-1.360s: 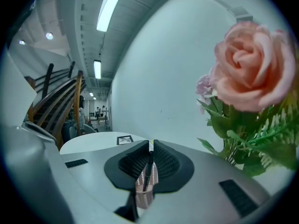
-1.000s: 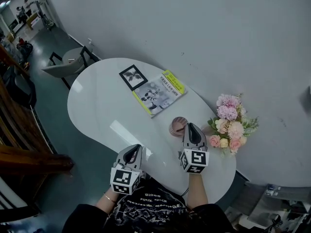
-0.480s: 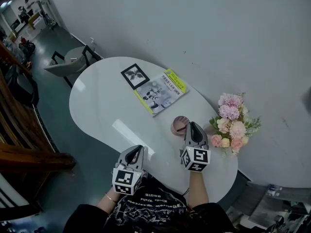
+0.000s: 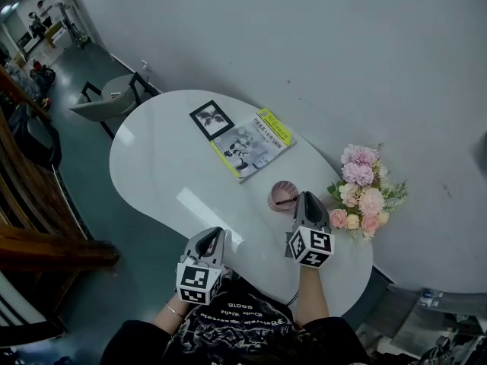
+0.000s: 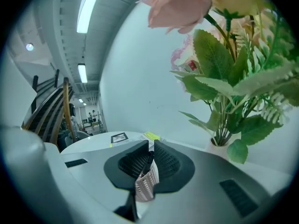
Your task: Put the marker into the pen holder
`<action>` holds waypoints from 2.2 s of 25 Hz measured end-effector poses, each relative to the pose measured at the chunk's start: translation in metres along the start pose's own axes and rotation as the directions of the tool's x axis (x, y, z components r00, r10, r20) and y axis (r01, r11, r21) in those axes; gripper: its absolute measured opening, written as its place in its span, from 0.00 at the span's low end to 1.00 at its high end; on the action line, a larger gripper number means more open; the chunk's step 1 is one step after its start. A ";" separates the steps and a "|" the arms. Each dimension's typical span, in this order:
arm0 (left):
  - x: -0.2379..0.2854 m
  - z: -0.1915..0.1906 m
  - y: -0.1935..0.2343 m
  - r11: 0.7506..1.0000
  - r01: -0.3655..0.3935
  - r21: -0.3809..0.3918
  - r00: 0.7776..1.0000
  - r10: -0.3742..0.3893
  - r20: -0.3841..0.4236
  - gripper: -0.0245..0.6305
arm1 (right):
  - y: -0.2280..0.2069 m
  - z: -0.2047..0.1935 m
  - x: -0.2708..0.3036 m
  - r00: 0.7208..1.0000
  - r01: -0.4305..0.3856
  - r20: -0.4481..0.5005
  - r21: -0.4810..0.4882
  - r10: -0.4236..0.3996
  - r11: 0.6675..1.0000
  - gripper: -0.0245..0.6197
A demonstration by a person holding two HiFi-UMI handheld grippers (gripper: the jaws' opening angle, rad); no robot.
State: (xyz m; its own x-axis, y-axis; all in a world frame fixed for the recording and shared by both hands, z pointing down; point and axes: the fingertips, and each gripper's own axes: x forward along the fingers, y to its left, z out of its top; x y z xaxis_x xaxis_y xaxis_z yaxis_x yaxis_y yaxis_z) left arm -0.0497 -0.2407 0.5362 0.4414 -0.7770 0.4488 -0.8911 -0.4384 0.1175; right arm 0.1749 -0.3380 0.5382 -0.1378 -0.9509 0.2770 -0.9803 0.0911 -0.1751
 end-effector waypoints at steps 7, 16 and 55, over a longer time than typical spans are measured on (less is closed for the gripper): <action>-0.004 -0.002 0.000 1.000 -0.005 -0.004 1.000 0.005 0.005 0.08 | 0.003 -0.004 -0.002 0.999 -0.030 -0.024 0.018 0.030 0.999 0.22; -0.009 0.001 -0.001 1.000 0.008 -0.008 1.000 -0.008 0.026 0.08 | 0.014 0.003 -0.020 0.999 -0.038 -0.021 -0.005 0.038 0.999 0.28; -0.029 0.010 -0.048 0.975 0.221 0.026 0.966 -0.222 0.129 0.08 | 0.085 -0.011 -0.141 1.000 0.002 0.031 -0.133 0.002 0.991 0.08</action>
State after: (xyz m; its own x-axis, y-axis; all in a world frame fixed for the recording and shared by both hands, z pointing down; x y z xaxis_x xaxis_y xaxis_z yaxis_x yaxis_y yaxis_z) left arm -0.0186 -0.2013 0.5082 0.6384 -0.7116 0.2934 -0.7685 -0.6110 0.1902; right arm 0.1094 -0.1926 0.4946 -0.1353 -0.9594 0.2474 -0.9907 0.1275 -0.0474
